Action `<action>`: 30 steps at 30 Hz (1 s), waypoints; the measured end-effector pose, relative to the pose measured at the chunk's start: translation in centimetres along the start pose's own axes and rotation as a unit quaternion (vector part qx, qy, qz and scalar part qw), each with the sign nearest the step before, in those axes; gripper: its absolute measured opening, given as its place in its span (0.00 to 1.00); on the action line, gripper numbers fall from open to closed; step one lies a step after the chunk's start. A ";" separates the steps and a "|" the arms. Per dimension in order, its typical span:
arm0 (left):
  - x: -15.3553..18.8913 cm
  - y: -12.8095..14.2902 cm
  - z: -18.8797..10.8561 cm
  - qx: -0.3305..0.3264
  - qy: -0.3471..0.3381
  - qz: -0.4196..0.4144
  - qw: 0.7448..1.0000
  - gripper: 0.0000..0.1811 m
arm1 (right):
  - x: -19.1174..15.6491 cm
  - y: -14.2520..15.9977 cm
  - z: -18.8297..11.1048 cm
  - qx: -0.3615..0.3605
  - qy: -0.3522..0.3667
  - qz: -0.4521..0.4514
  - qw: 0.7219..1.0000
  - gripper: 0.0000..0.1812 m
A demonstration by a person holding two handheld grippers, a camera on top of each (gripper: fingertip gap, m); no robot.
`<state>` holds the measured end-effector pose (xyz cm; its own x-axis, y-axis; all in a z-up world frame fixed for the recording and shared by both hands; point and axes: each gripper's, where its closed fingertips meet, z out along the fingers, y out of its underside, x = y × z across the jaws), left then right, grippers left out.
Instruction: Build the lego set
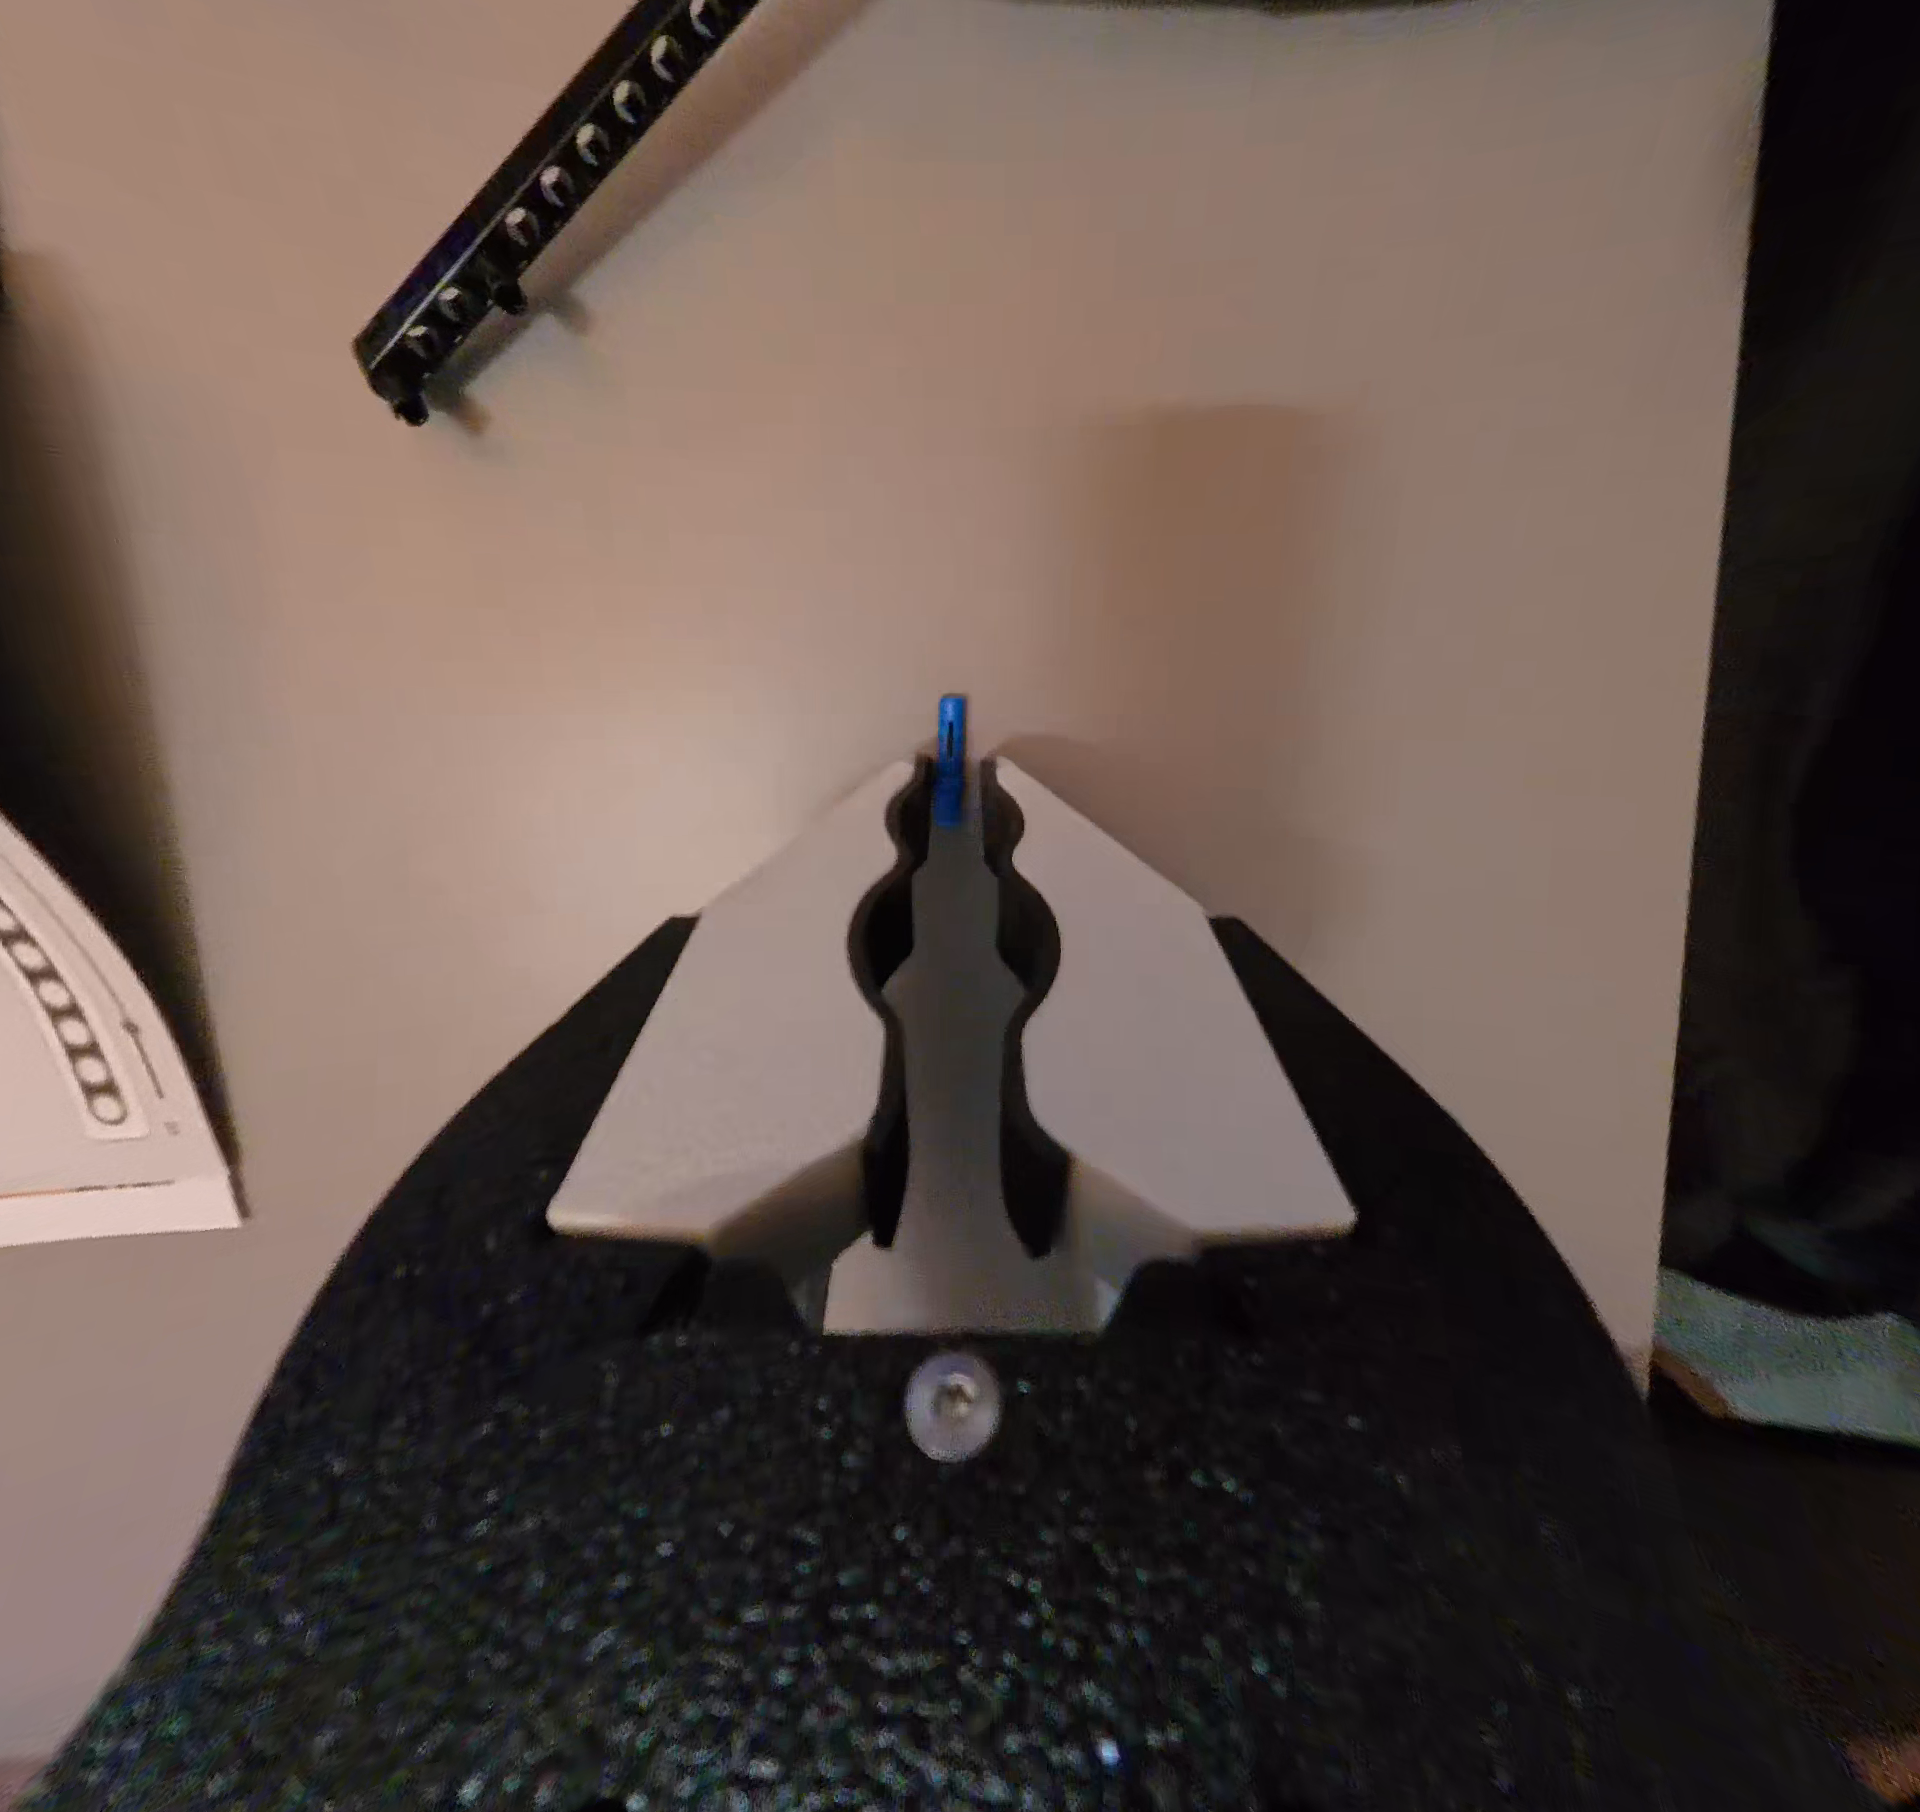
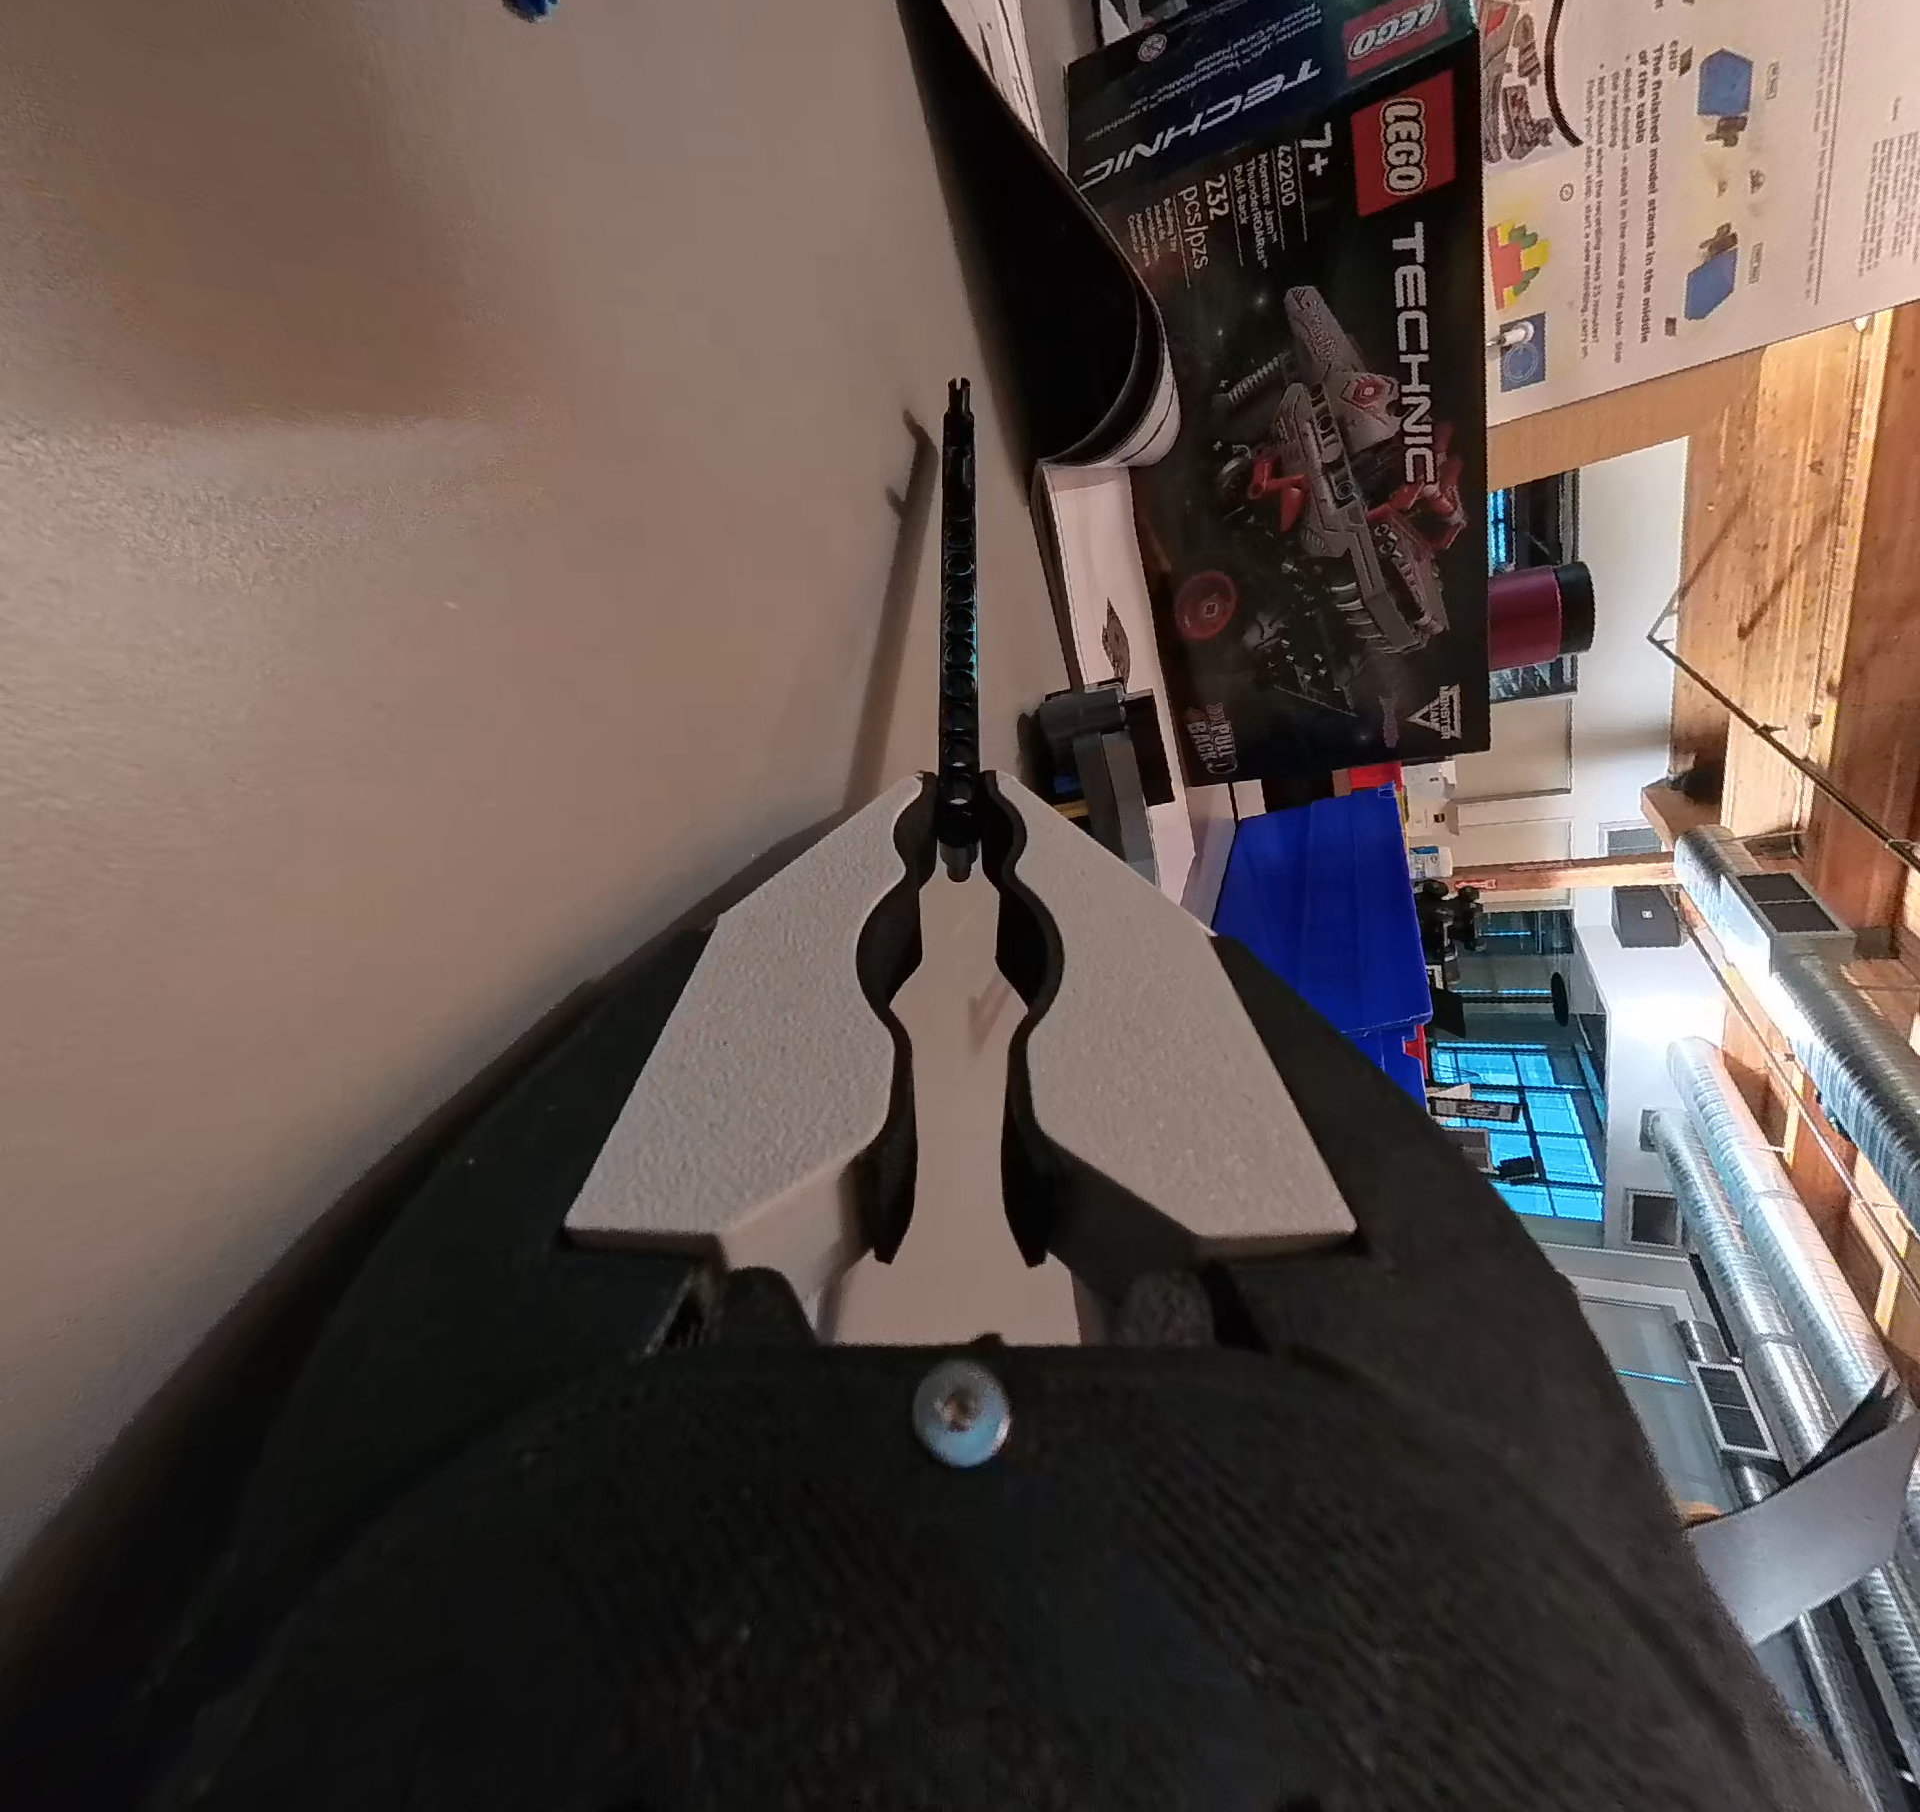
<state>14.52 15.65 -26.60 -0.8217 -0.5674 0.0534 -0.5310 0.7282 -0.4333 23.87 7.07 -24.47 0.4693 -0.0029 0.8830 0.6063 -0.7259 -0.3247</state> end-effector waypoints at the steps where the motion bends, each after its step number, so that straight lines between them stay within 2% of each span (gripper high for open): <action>1: 0.0 0.0 0.0 0.020 -0.007 -0.005 1.000 0.04 | 0.0 0.0 0.0 -0.001 0.001 -0.002 1.000 0.03; 7: 0.0 -0.1 -0.1 0.128 -0.033 -0.022 0.991 0.05 | 0.0 0.0 0.0 -0.002 0.004 -0.007 1.000 0.03; 11: -0.4 -0.3 0.0 0.168 -0.053 -0.037 0.984 0.02 | 0.0 -0.1 0.0 0.000 0.006 -0.009 1.000 0.03; 16: -0.5 -1.0 0.1 0.194 -0.043 -0.088 0.976 0.01 | 0.0 -0.2 -0.1 0.004 0.001 0.005 1.000 0.03; 24: -0.7 -6.9 0.1 0.281 -0.054 -0.178 0.941 0.01 | 0.0 -0.7 -0.1 0.018 -0.015 0.068 0.997 0.03; 30: -0.4 -8.9 1.2 0.275 -0.040 -0.205 0.939 0.02 | 0.0 -1.0 0.0 0.033 -0.028 0.110 0.993 0.03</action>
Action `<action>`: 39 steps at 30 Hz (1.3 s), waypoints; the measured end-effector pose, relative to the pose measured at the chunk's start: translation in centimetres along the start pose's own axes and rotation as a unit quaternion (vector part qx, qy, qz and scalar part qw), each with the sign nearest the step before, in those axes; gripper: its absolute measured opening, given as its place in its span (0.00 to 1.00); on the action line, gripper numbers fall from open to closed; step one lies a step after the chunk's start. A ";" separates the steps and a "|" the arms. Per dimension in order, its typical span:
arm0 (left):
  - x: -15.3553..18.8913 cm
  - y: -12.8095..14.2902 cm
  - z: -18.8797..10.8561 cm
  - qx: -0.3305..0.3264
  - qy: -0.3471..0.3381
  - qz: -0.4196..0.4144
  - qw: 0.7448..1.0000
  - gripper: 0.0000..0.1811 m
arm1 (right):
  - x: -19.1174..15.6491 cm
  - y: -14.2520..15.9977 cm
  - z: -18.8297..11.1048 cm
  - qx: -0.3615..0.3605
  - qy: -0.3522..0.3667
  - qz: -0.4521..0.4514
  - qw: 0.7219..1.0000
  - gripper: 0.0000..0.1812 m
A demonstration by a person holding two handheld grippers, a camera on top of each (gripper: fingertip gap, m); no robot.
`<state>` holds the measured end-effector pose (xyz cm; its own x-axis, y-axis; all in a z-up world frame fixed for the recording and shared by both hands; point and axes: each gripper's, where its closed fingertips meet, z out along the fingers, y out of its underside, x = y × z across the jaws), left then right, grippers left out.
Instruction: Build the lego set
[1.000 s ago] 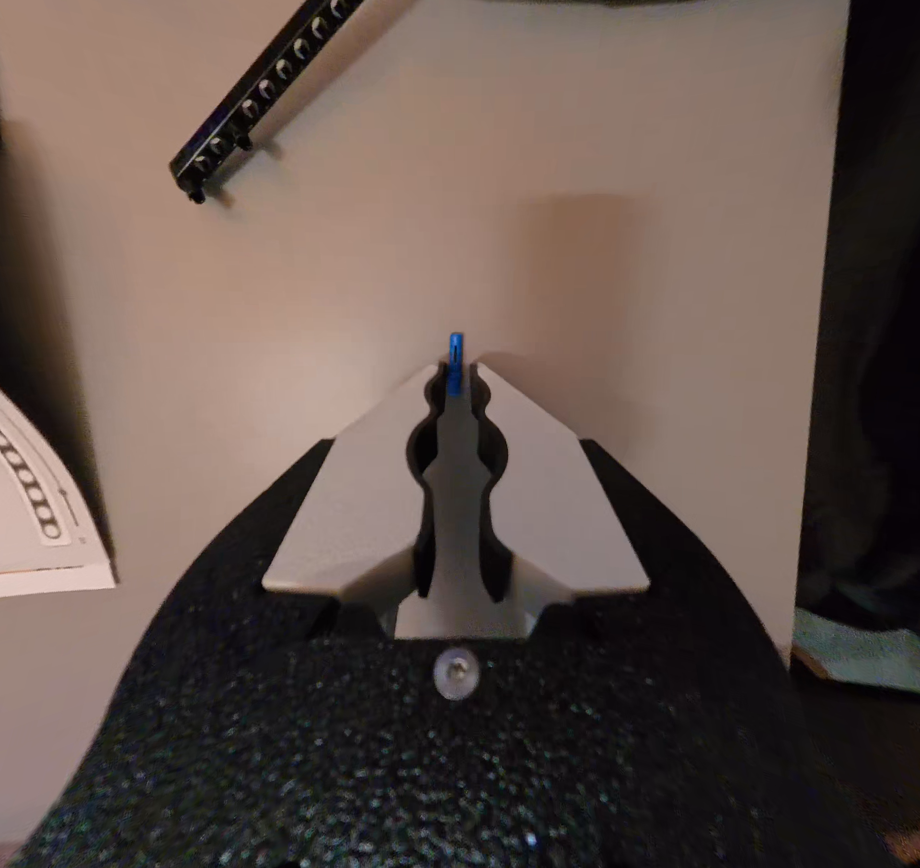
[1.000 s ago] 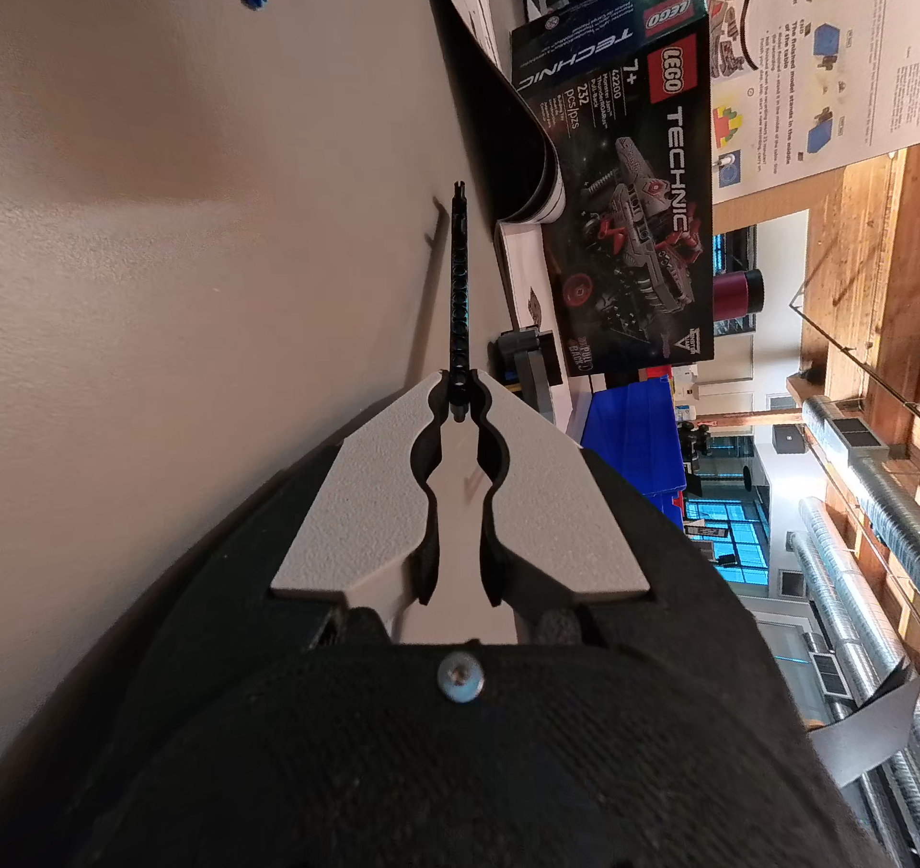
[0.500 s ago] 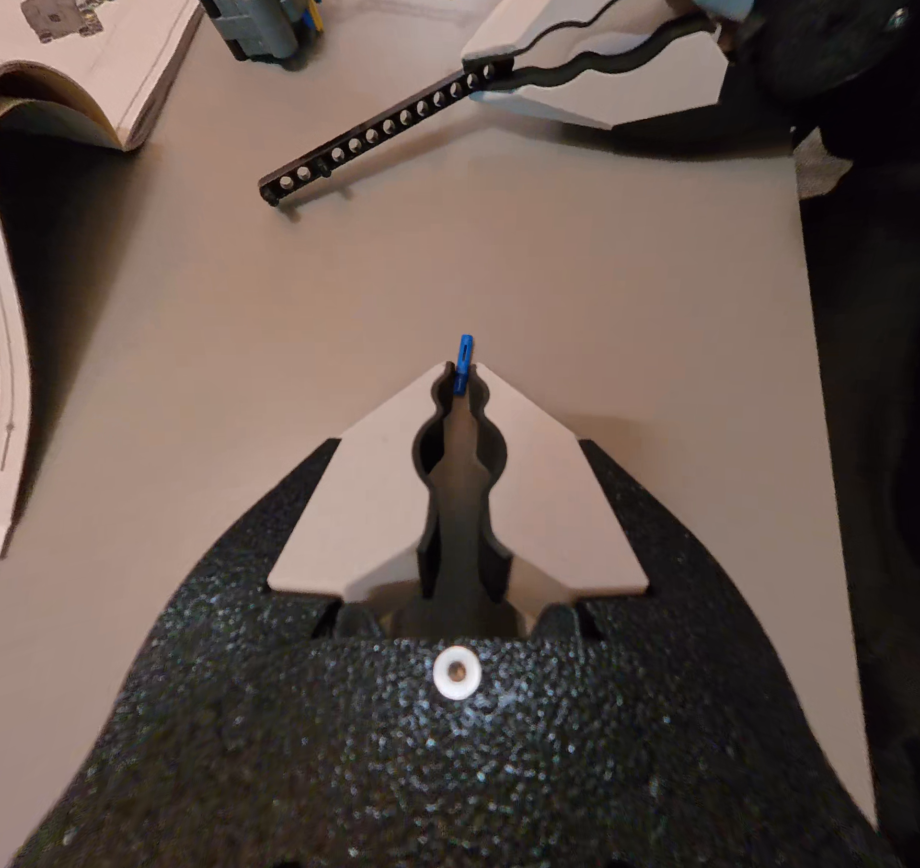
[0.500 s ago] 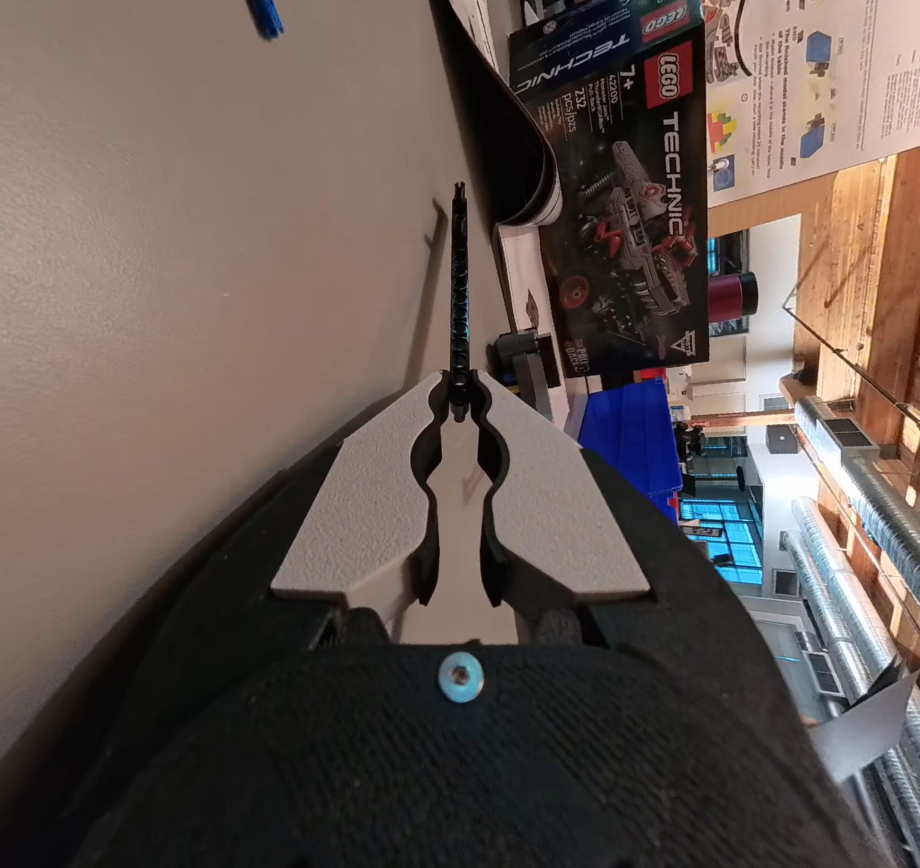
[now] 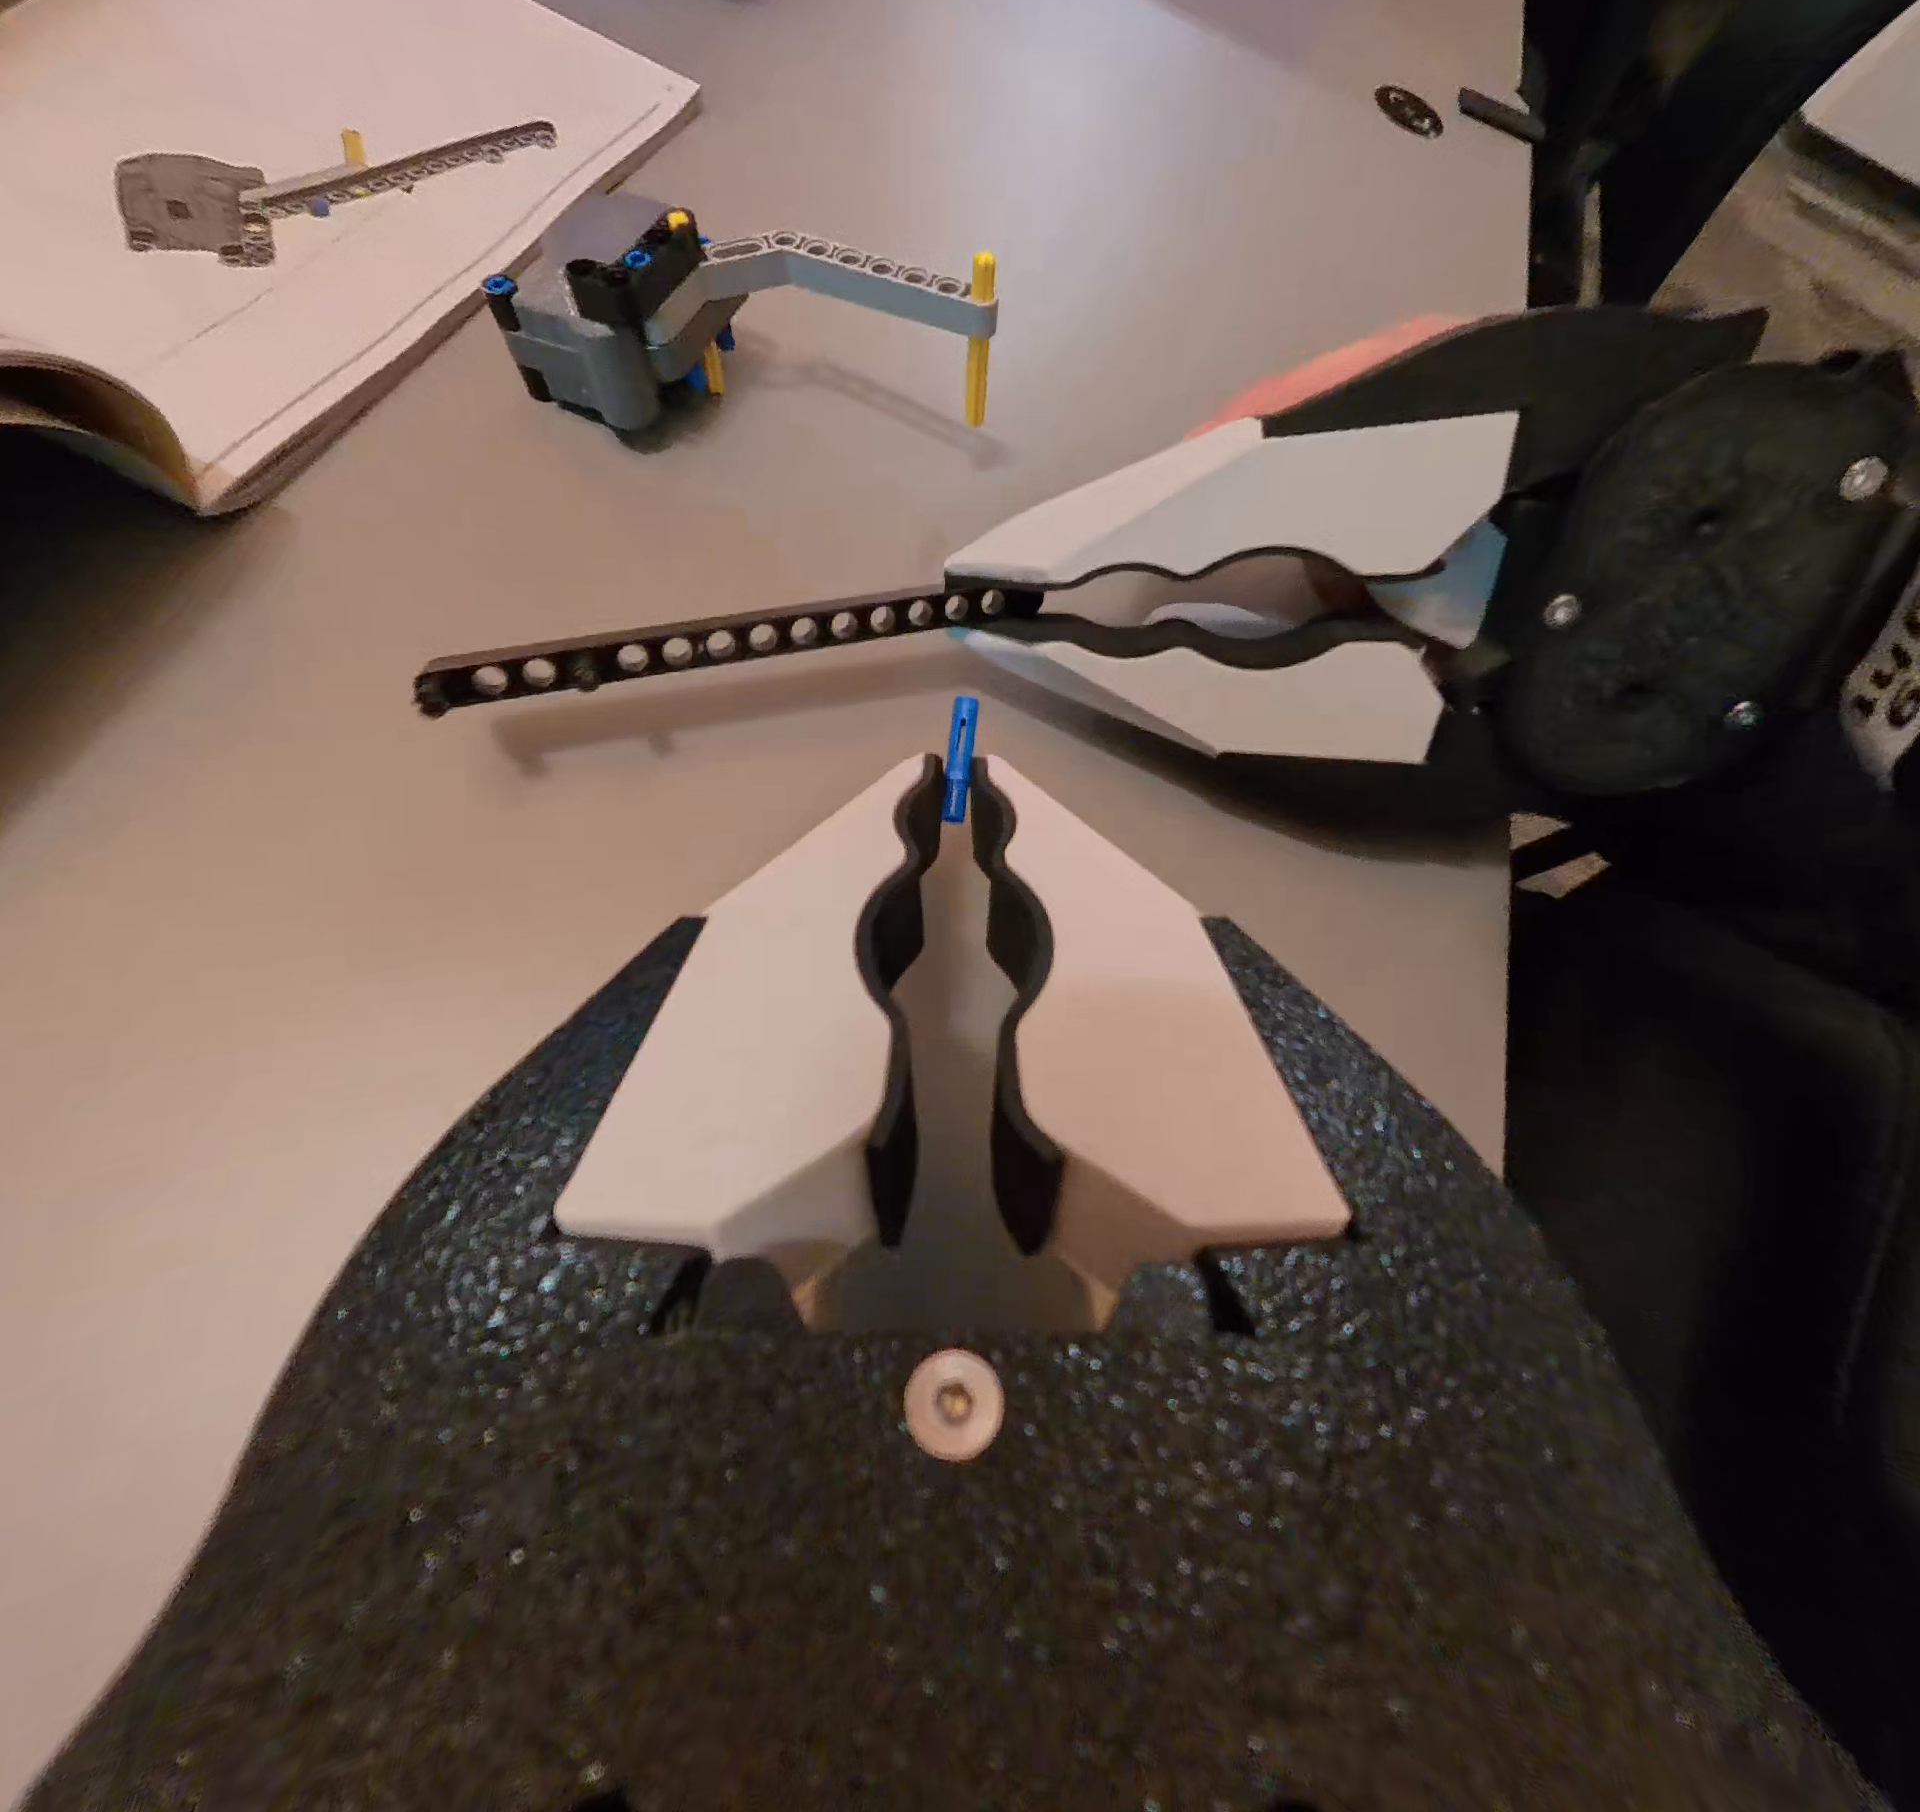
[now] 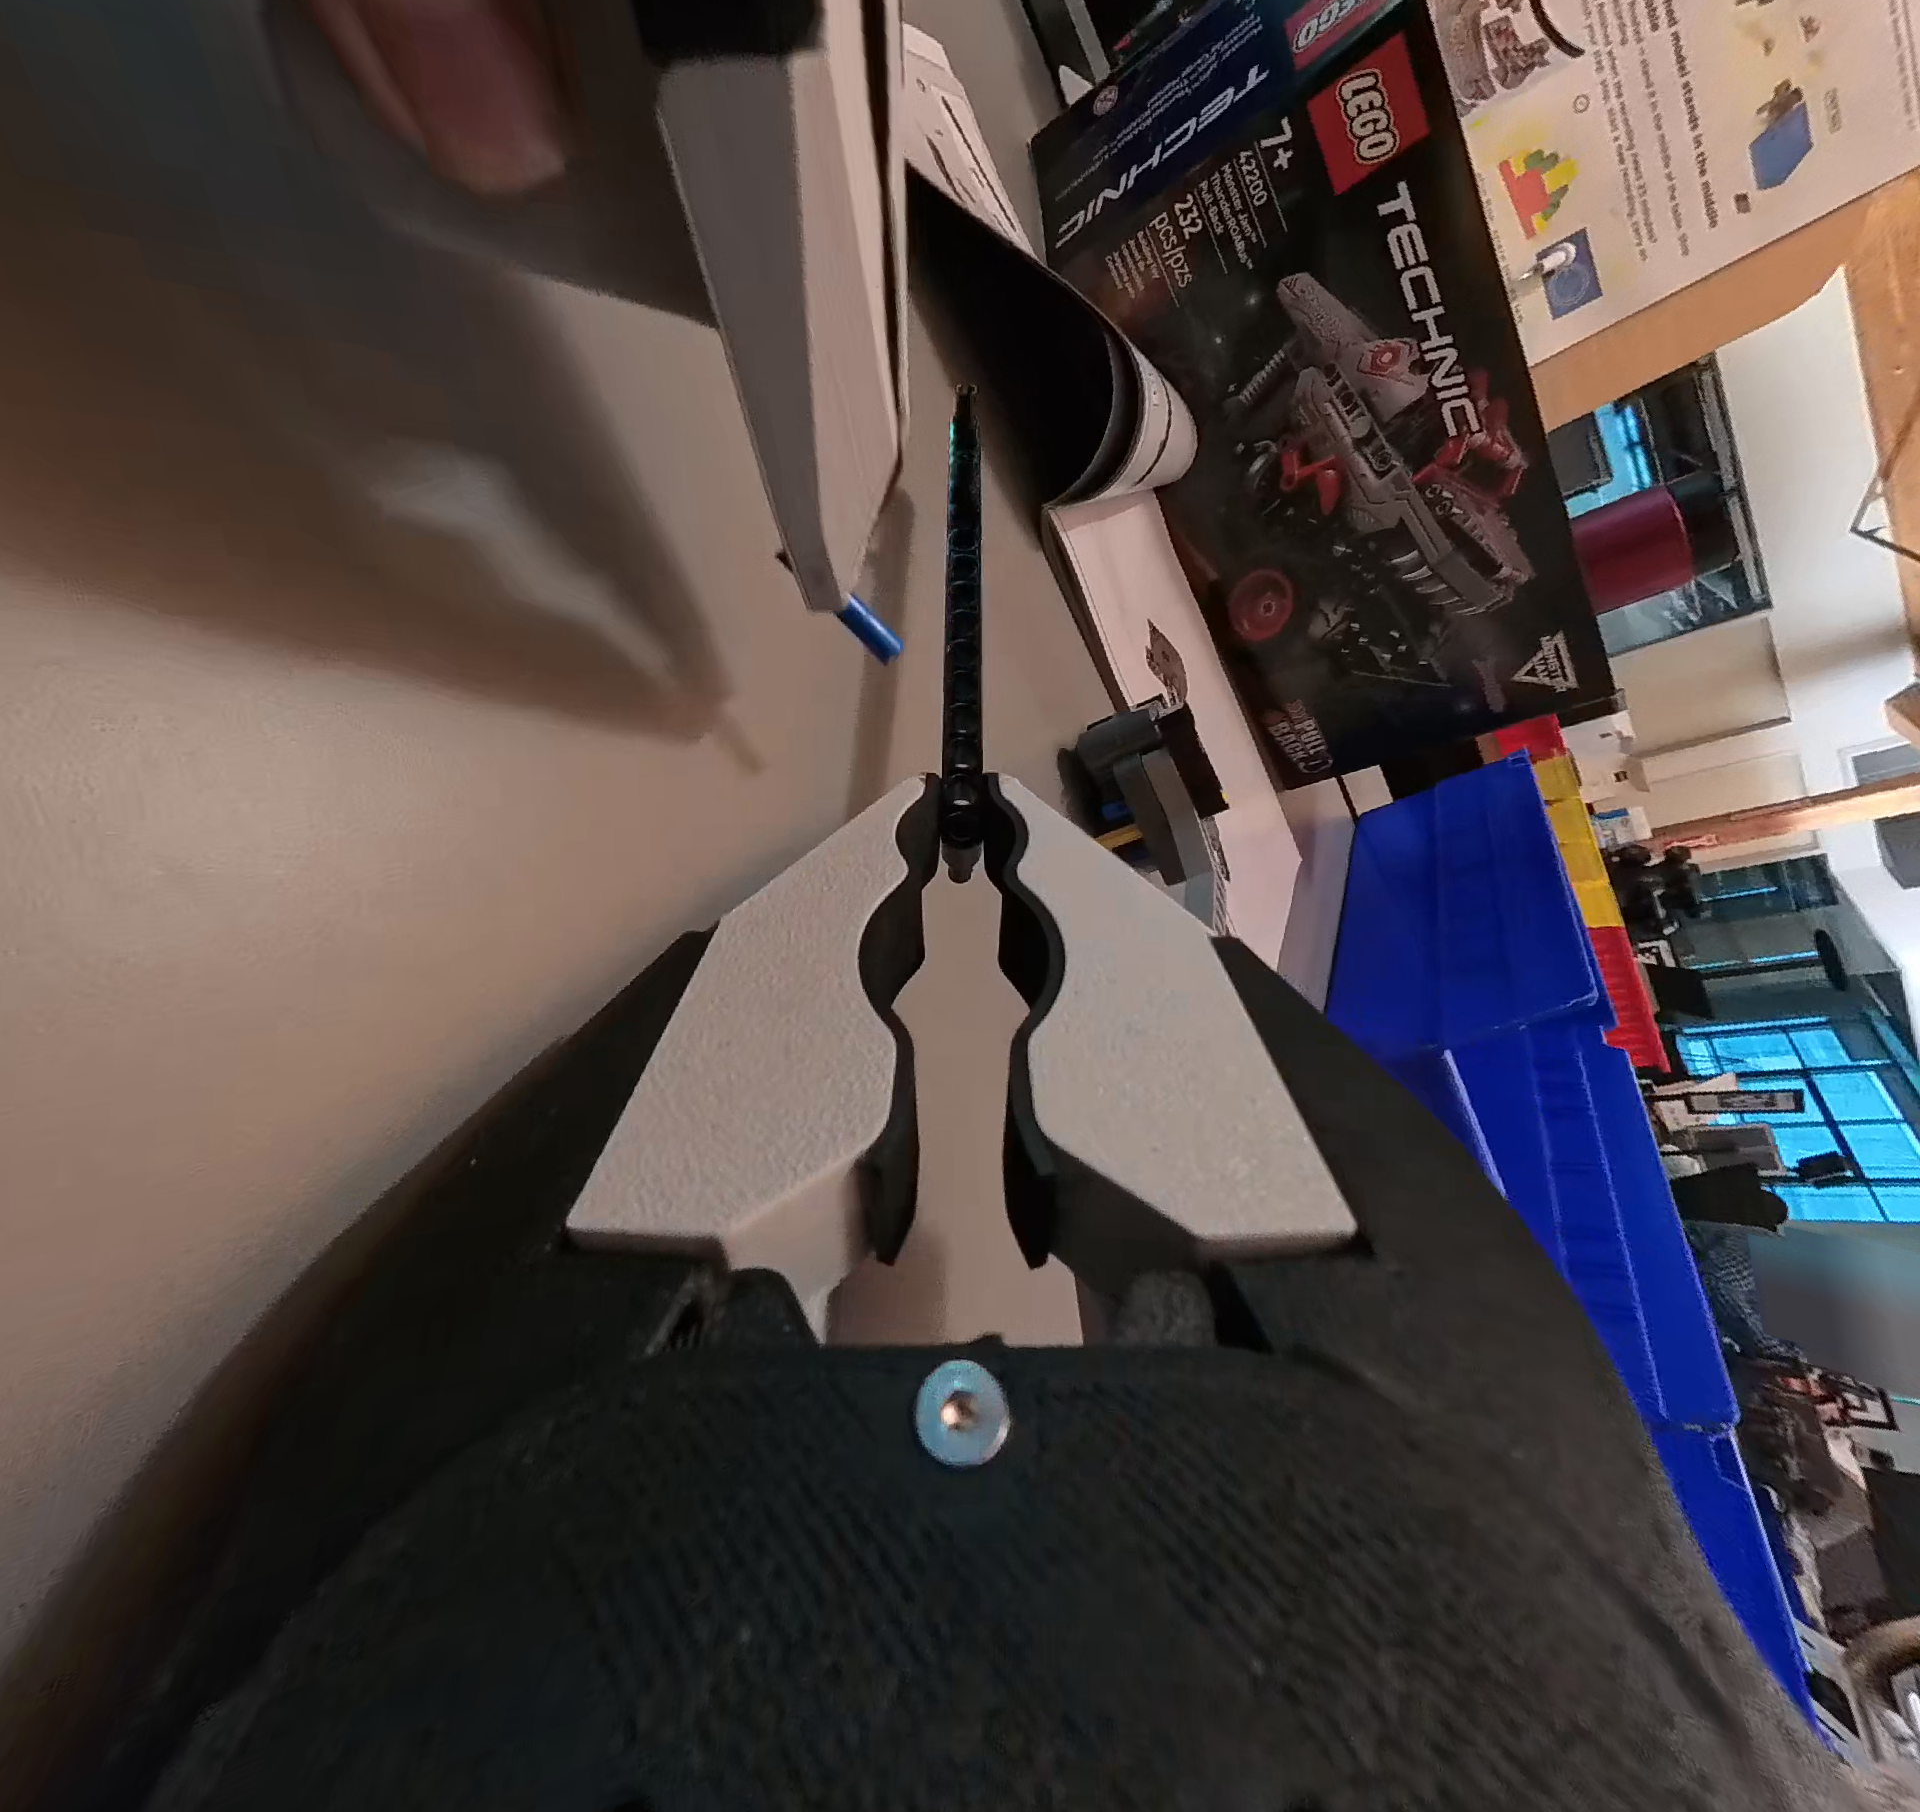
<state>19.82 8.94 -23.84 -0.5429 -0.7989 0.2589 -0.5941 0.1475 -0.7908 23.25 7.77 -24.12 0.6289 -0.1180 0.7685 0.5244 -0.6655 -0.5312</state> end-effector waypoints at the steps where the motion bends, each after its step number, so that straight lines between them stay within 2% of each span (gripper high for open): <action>1: 0.1 0.0 0.2 -0.004 0.006 -0.009 1.000 0.02 | 0.0 -0.1 0.0 0.002 -0.002 0.001 1.000 0.03; 9: -0.3 -1.5 0.1 0.015 0.025 -0.057 0.998 0.02 | -0.2 -0.2 0.0 0.013 -0.017 0.009 1.000 0.03; 16: -0.5 -0.6 0.4 0.014 0.021 -0.065 0.998 0.02 | -0.4 -0.5 0.0 0.025 -0.029 0.012 0.999 0.03; 23: -1.9 2.1 -0.8 -0.033 -0.004 -0.030 0.999 0.02 | -0.5 -0.8 0.0 0.033 -0.024 -0.009 0.999 0.03; 27: -2.8 2.6 -1.4 -0.048 -0.052 0.058 0.996 0.01 | -0.7 -1.0 -0.1 0.031 -0.008 -0.057 0.998 0.03; 31: -3.2 3.0 -1.2 -0.066 -0.099 0.186 0.975 0.01 | -1.1 -1.3 0.0 0.017 0.019 -0.136 0.990 0.03; 39: -3.5 2.5 -1.4 -0.049 -0.078 0.108 0.990 0.01 | -0.6 -1.0 0.9 0.003 0.021 -0.137 0.990 0.03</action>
